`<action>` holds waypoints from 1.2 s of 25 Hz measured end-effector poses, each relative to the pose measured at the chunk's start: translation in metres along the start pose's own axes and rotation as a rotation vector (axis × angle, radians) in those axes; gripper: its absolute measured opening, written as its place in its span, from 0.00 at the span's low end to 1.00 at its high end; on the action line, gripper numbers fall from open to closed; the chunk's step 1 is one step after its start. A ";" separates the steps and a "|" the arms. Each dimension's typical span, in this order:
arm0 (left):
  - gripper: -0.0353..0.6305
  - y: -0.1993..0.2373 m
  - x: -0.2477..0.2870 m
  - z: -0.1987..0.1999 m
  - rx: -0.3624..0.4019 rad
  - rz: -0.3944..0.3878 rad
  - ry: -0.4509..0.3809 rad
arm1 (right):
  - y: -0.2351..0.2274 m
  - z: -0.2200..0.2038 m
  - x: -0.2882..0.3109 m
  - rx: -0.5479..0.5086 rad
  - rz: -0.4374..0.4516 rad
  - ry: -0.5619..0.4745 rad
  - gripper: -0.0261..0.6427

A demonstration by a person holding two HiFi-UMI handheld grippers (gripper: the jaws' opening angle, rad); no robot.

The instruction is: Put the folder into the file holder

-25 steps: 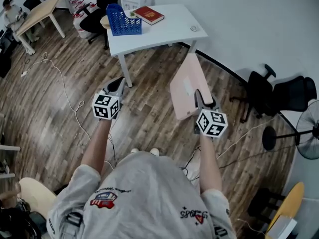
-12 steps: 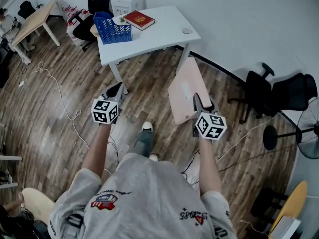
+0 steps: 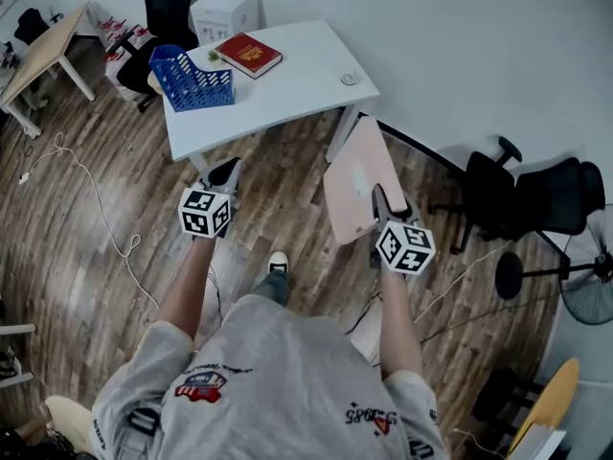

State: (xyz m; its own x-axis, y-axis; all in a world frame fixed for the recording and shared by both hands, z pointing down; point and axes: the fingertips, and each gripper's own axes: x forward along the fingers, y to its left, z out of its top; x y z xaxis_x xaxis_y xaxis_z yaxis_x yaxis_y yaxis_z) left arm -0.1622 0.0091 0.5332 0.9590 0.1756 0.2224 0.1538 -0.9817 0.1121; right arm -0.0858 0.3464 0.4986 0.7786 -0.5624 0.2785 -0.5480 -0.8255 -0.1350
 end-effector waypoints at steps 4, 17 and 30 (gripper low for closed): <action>0.06 0.047 0.063 0.023 -0.009 -0.009 0.002 | -0.006 0.042 0.066 -0.015 -0.015 -0.018 0.29; 0.06 0.152 0.157 0.052 -0.048 0.037 0.000 | 0.004 0.103 0.229 -0.034 0.044 -0.024 0.29; 0.06 0.284 0.175 0.062 -0.125 0.386 -0.026 | 0.049 0.178 0.454 -0.062 0.345 -0.047 0.29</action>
State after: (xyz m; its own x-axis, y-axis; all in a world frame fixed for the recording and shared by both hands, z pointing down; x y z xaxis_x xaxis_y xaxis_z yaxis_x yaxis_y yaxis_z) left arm 0.0635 -0.2431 0.5442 0.9466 -0.2072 0.2470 -0.2470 -0.9585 0.1425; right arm 0.2950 0.0422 0.4495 0.5571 -0.8102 0.1822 -0.7973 -0.5832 -0.1554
